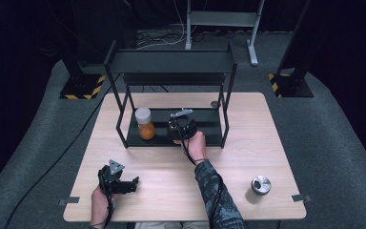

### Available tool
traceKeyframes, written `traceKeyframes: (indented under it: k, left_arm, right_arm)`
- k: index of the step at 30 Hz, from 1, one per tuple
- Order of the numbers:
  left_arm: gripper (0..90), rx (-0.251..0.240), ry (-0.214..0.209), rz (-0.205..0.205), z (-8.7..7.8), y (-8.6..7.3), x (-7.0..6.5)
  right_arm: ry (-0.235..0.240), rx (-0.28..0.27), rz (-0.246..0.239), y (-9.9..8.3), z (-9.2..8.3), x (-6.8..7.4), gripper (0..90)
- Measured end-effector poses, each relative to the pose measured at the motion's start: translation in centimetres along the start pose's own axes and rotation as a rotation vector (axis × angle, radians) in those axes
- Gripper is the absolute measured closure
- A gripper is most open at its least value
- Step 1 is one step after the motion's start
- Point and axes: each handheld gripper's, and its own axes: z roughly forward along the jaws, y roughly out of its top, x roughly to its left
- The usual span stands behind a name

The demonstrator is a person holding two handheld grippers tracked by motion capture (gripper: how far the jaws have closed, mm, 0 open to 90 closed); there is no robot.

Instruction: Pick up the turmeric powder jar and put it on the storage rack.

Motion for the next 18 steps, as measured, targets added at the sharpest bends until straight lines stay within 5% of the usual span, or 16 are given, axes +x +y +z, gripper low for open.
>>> traceKeyframes:
  k: [18]
  left_arm:
    - [0.9,0.000,0.000,0.000,0.0,0.0,0.0]
  right_arm:
    - [0.005,0.000,0.009,0.0,1.1,0.1,30.5]
